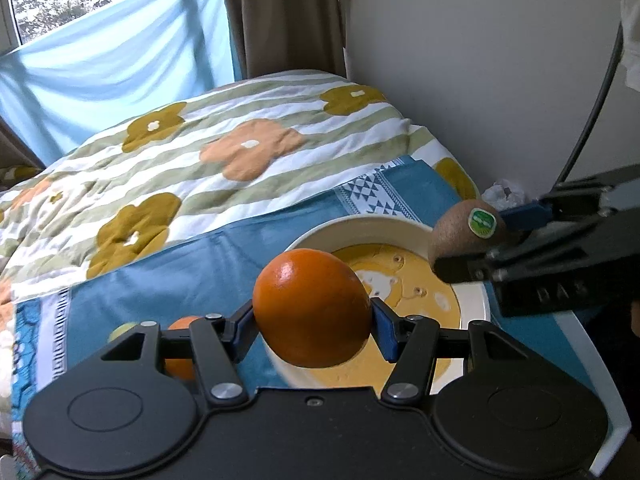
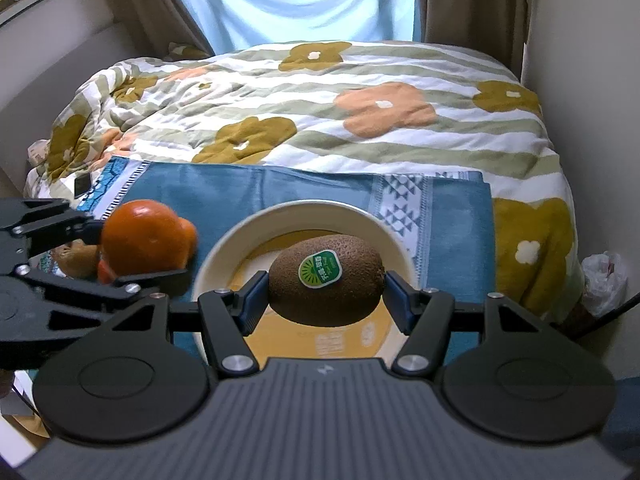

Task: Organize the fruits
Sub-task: 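Carry both fruits to the cream bowl while the left tool releases the orange inside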

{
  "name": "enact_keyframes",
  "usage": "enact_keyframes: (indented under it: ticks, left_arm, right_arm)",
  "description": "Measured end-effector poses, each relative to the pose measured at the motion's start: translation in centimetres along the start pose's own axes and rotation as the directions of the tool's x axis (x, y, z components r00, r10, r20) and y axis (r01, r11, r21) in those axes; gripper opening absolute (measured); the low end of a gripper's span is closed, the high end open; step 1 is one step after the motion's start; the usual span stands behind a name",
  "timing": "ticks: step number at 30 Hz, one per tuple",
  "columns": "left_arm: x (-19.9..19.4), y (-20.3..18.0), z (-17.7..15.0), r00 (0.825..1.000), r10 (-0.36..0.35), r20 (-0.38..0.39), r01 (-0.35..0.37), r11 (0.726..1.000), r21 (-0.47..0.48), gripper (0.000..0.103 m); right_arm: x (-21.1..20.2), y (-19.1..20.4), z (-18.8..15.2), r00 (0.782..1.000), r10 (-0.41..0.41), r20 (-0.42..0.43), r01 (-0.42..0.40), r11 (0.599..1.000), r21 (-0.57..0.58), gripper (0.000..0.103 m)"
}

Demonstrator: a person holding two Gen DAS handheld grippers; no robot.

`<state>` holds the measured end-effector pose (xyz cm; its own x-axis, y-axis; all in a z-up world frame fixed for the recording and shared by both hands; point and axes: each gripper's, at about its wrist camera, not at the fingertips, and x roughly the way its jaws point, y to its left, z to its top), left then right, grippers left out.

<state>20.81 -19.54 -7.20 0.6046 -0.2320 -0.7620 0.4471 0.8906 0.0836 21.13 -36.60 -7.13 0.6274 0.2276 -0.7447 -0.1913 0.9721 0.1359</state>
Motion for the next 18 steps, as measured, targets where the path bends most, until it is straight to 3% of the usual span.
enact_keyframes:
  ticks: [18]
  left_arm:
    - [11.1, -2.1, 2.5, 0.994, 0.044, -0.097, -0.034, 0.995, 0.098, 0.062]
  right_arm:
    - [3.8, -5.4, -1.4, 0.998, -0.006, -0.056, 0.010, 0.997, 0.076, 0.077]
